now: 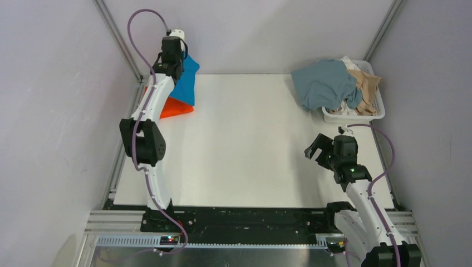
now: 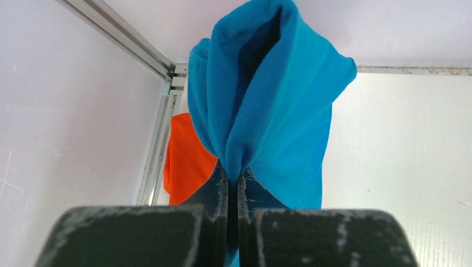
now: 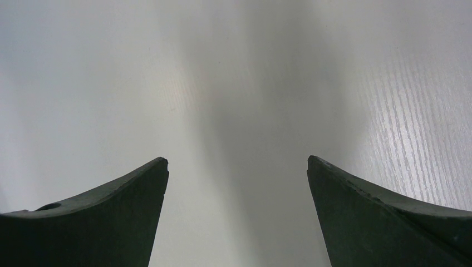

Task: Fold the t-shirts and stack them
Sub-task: Put the neatly folded tshirt into the corner of the board with the left arm

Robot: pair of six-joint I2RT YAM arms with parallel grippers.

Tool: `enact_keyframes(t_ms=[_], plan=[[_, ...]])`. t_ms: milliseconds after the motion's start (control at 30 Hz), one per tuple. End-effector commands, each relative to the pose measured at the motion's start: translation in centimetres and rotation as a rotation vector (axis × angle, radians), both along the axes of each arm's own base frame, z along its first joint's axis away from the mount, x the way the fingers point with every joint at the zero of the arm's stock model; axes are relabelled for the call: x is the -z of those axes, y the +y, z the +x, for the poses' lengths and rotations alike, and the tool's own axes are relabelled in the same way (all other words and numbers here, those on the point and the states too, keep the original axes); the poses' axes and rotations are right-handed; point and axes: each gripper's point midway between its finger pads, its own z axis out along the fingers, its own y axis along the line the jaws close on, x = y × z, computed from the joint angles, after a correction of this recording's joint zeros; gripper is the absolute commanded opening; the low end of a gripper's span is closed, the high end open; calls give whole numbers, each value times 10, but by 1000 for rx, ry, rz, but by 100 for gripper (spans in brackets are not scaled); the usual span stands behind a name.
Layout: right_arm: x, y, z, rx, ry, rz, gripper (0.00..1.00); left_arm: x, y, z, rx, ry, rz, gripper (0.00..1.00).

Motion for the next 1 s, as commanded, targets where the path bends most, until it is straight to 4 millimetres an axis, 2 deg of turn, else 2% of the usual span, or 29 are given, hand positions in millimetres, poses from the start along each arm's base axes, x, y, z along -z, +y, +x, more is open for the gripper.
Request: enact_keyframes(t_ms=[0,167,333,533,633,733,833,967], plan=[[-2,-4,6,8,-20,-20,99,-78,3,-10,-13,-173,-25,0],[-1,-3,5,4,-17,-17,99,-62,6,-11,-32,-142,-28,0],[-1,-3,5,6,-18,-18,99,-26,17,-3,-76,-80,-34,0],[1,-4,4,11,-13,-21,100,9,50,-2,-140,-22,-58,0],[1,-4,5,12,-13,-19,99,30,56,2,-119,13,-97,0],[1,-4,5,15,-14,-19,99,47,77,7,-132,36,-126,0],[0,-5,5,17,-15,-18,100,67,83,14,-122,68,-138,0],[0,-5,6,18,-16,-17,99,82,95,21,-144,87,-130,0]])
